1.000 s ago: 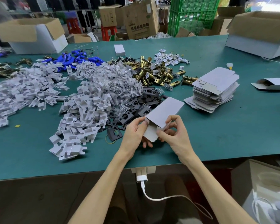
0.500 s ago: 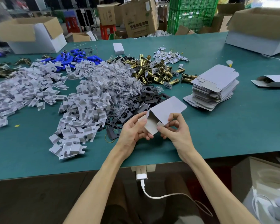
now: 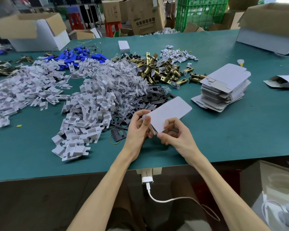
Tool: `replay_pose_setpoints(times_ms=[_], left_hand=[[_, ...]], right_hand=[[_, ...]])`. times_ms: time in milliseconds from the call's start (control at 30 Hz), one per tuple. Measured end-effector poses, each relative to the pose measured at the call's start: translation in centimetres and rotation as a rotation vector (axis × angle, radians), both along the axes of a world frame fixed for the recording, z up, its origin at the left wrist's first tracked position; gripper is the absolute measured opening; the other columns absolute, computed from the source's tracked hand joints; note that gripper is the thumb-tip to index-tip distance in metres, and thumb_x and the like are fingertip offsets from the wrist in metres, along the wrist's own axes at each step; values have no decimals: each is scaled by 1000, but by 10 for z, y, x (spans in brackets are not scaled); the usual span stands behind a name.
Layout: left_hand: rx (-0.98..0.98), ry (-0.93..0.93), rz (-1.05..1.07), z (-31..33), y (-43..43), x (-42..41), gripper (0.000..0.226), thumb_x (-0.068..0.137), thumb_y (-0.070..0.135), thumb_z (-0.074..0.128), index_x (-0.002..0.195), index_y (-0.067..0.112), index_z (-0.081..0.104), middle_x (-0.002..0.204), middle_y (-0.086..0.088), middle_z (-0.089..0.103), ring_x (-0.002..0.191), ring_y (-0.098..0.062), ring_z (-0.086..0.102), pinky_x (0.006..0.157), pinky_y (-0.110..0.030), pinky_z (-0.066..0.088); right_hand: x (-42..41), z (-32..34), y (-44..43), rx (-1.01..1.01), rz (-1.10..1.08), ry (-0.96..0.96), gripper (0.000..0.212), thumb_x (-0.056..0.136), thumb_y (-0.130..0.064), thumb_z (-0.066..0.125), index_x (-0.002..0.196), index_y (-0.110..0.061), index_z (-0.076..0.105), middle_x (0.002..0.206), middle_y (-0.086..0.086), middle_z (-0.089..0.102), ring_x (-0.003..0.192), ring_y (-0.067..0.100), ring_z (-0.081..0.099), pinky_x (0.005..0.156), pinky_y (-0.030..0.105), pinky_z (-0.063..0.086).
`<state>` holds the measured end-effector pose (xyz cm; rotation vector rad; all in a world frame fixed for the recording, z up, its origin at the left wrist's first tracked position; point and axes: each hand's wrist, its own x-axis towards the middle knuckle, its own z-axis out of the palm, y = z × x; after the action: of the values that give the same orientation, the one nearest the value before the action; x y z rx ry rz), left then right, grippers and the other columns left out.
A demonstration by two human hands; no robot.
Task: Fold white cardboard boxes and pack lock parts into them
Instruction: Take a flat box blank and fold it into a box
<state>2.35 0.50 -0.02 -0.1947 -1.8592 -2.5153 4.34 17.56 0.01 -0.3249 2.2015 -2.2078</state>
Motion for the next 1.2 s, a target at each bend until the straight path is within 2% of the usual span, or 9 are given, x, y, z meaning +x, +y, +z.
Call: replay_pose_setpoints(times_ms=[133, 267, 400, 500, 567, 700, 933, 1033, 1200], left_hand=[[-52, 17, 75, -1, 0, -1, 52, 90, 57, 65, 122, 15, 57, 76, -1, 62, 62, -13, 59, 62, -30, 52], [-62, 5, 88, -3, -1, -2, 30, 99, 47, 65, 116, 23, 59, 85, -8, 65, 70, -20, 67, 53, -31, 56], [31, -69, 205, -2, -2, -3, 41, 94, 49, 62, 114, 14, 60, 80, 1, 67, 68, -13, 62, 51, -25, 52], [26, -90, 206, -1, -1, -4, 48, 91, 51, 61, 115, 9, 59, 80, 3, 68, 67, -11, 61, 50, -23, 49], [29, -82, 189, 0, -1, -3, 50, 91, 50, 62, 116, 7, 56, 70, 7, 66, 59, -9, 59, 49, -23, 49], [77, -80, 169, -1, -3, -4, 48, 95, 48, 64, 117, 6, 53, 63, 8, 61, 53, -8, 54, 50, -23, 47], [-36, -35, 107, -4, -2, -2, 28, 92, 47, 71, 104, 24, 60, 78, -1, 68, 63, -16, 58, 51, -28, 49], [-93, -32, 134, -6, 0, -3, 27, 99, 47, 57, 109, 23, 59, 84, 6, 67, 71, -12, 62, 51, -26, 51], [-133, -48, 108, -8, 2, -2, 53, 108, 55, 34, 125, 9, 55, 91, -15, 66, 64, -21, 63, 42, -29, 46]], right_hand=[[1, 3, 0, 15, 12, 18, 11, 98, -15, 68, 106, -12, 60, 86, -3, 66, 66, 22, 68, 64, 26, 53], [0, 2, -3, 23, 8, 54, 25, 98, -16, 66, 123, -19, 60, 83, -1, 65, 67, 33, 69, 66, 31, 54], [1, 3, 0, -141, -134, 14, 35, 92, -18, 74, 118, -20, 50, 81, 3, 57, 57, 28, 61, 60, 33, 56], [-2, 3, -1, -263, -211, -110, 50, 81, -32, 77, 109, -14, 40, 94, 15, 59, 59, 27, 67, 58, 30, 57], [-3, 3, -3, -272, -225, -132, 59, 80, -35, 77, 117, -11, 39, 99, 21, 68, 67, 31, 73, 62, 30, 60], [-8, 4, 0, -337, -180, -190, 84, 80, -49, 75, 143, -17, 29, 110, 8, 77, 91, 34, 76, 72, 30, 62], [-7, 1, 2, -356, -174, -192, 39, 96, -23, 69, 128, -5, 54, 108, 19, 75, 85, 33, 76, 70, 28, 60], [-6, 3, 2, -368, -189, -205, 48, 92, -26, 74, 128, -4, 51, 109, 20, 75, 86, 37, 76, 69, 30, 61], [-3, 5, 4, -379, -165, -183, 65, 82, -33, 82, 135, -18, 47, 116, 12, 74, 89, 40, 76, 71, 35, 63]])
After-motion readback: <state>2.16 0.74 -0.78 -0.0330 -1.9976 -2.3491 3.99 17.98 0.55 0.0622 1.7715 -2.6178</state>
